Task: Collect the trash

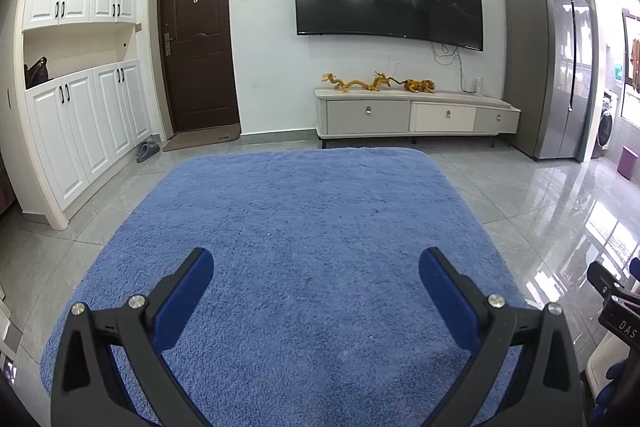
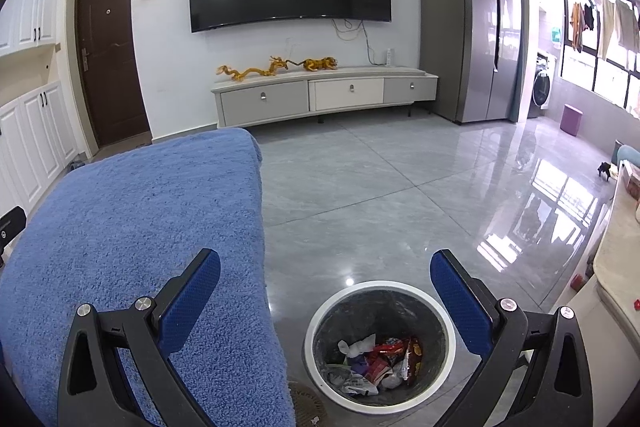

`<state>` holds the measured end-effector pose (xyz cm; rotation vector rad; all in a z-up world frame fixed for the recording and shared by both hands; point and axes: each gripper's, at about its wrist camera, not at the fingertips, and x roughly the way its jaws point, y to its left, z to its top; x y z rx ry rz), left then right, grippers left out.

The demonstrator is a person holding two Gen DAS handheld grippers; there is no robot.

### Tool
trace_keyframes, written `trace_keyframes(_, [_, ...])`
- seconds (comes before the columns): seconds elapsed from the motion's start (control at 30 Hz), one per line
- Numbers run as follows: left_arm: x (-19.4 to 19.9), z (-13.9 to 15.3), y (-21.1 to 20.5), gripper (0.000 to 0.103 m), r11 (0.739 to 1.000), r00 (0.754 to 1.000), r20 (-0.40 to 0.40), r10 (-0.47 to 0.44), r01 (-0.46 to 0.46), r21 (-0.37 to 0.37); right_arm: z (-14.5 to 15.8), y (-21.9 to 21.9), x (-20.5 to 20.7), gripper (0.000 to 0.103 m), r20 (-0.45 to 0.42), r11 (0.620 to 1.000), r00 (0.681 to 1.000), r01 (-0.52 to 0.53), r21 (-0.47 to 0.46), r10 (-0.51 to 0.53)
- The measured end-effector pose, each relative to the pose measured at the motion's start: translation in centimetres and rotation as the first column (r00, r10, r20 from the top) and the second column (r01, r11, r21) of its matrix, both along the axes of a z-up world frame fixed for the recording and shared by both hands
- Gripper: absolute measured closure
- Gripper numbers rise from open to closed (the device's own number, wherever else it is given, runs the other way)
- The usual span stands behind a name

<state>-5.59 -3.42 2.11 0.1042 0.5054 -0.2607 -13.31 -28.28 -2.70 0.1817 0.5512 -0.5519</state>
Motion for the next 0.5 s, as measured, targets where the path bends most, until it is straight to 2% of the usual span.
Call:
trace_keyframes(0.2, [-0.9, 0.2, -1.1, 0.0, 0.999, 0.999, 0.005, -0.047, 0.047, 0.01, -0.1, -0.5, -0.4, 0.0, -0.006, 1.0, 1.0, 0.012, 0.003, -0.012])
trace_keyframes(0.5, [-2.5, -0.3, -3.9, 0.0, 0.992, 0.993, 0.003, -0.114, 0.114, 0.063, -0.6, -1.5, -1.6, 0.0, -0.008, 1.0, 1.0, 0.022, 0.021, -0.021])
